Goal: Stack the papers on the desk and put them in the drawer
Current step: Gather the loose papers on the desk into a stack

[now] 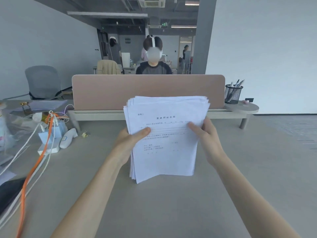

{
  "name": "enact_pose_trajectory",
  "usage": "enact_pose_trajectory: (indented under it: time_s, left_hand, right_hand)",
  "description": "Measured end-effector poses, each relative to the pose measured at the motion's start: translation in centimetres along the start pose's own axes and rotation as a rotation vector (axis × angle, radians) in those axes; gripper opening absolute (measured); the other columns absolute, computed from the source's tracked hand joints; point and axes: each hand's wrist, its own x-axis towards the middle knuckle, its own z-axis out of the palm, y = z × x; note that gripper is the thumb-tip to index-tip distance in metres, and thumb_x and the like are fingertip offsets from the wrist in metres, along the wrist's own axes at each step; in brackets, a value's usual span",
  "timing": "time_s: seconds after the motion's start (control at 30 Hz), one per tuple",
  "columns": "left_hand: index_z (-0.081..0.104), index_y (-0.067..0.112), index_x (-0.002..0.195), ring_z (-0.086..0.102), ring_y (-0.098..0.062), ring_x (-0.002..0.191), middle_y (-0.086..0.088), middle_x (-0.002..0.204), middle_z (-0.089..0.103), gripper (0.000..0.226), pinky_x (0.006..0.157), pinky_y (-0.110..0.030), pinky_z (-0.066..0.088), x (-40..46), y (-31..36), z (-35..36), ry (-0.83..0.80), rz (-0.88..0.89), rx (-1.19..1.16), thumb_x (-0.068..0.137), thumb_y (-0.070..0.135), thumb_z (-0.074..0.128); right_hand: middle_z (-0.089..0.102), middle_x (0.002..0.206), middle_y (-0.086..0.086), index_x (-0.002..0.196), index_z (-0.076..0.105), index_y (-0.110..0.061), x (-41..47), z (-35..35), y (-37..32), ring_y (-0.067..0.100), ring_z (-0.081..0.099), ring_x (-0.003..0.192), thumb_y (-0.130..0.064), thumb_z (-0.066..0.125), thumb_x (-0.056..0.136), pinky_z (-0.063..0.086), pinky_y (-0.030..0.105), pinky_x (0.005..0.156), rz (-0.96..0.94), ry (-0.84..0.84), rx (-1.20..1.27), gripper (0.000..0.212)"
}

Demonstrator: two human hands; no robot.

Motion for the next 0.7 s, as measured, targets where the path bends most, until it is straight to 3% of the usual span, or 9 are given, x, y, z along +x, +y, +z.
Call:
enact_pose_trajectory:
  time_s: [0.1, 0.2, 0.27, 0.37, 0.5, 0.57, 0.7]
  left_hand:
    - [0.071, 0.011, 0.12, 0.075, -0.023, 0.104, -0.004, 0.113, 0.079, 0.053, 0.092, -0.042, 0.056, 1.3, -0.3, 0.2, -0.036, 0.011, 0.037, 0.07, 0.02, 0.085]
    - [0.073, 0.014, 0.114, 0.076, -0.02, 0.101, 0.0, 0.108, 0.08, 0.041, 0.089, -0.038, 0.057, 2.6, -0.2, 0.7, -0.036, 0.027, 0.044, 0.075, 0.019, 0.085]
    - [0.075, 0.017, 0.107, 0.077, -0.018, 0.098, 0.002, 0.104, 0.081, 0.027, 0.088, -0.038, 0.058, 3.3, 0.0, 0.9, -0.012, 0.032, 0.043, 0.081, 0.016, 0.082]
    - [0.077, 0.022, 0.1, 0.076, -0.017, 0.099, 0.003, 0.103, 0.081, 0.023, 0.09, -0.039, 0.057, 3.9, 0.9, 1.0, 0.019, 0.064, 0.062, 0.078, 0.024, 0.084]
    - [0.077, 0.021, 0.103, 0.076, -0.019, 0.101, 0.001, 0.107, 0.08, 0.018, 0.091, -0.04, 0.057, 4.5, 1.5, 0.8, 0.018, 0.091, 0.068, 0.085, 0.02, 0.079]
    - [0.076, 0.021, 0.104, 0.076, -0.019, 0.1, 0.0, 0.106, 0.08, 0.017, 0.092, -0.041, 0.057, 4.5, 0.8, 0.7, 0.006, 0.044, 0.066, 0.086, 0.021, 0.077]
    - [0.075, 0.019, 0.111, 0.075, -0.021, 0.103, -0.002, 0.113, 0.078, 0.024, 0.097, -0.045, 0.055, 4.3, -1.6, 0.2, -0.023, -0.073, 0.066, 0.087, 0.023, 0.076]
  right_hand:
    - [0.068, 0.127, 0.006, 0.128, 0.056, -0.017, 1.1, 0.2, 0.2, 0.019, 0.067, 0.115, -0.018, 0.064, 0.094, 0.054, 0.033, 0.091, -0.047, -0.007, 0.03, 0.035]
    - [0.068, 0.128, -0.001, 0.128, 0.055, -0.024, 2.4, 0.6, 0.4, 0.017, 0.066, 0.118, -0.018, 0.064, 0.093, 0.053, 0.039, 0.096, -0.091, 0.014, 0.036, 0.036]
    - [0.069, 0.126, 0.002, 0.127, 0.054, -0.018, 3.1, 0.8, 0.2, 0.018, 0.067, 0.115, -0.015, 0.063, 0.094, 0.054, 0.039, 0.095, -0.12, 0.033, 0.04, 0.034]
    - [0.068, 0.12, 0.005, 0.123, 0.048, -0.007, 4.0, 1.0, -0.6, 0.019, 0.068, 0.109, -0.012, 0.062, 0.094, 0.055, 0.04, 0.095, -0.17, 0.042, 0.025, 0.033]
    - [0.065, 0.114, -0.011, 0.127, 0.048, -0.017, 4.8, 1.0, -1.1, 0.0, 0.065, 0.099, -0.013, 0.062, 0.096, 0.054, 0.024, 0.084, -0.222, -0.034, -0.036, 0.035]
    - [0.065, 0.124, -0.006, 0.135, 0.046, -0.026, 5.0, 0.7, -0.7, 0.005, 0.065, 0.106, -0.015, 0.062, 0.096, 0.052, 0.024, 0.086, -0.215, -0.057, -0.059, 0.043]
    - [0.067, 0.128, 0.005, 0.138, 0.045, -0.036, 5.2, 0.0, 1.2, 0.024, 0.065, 0.117, -0.023, 0.065, 0.094, 0.052, 0.04, 0.095, -0.146, -0.037, -0.023, 0.05]
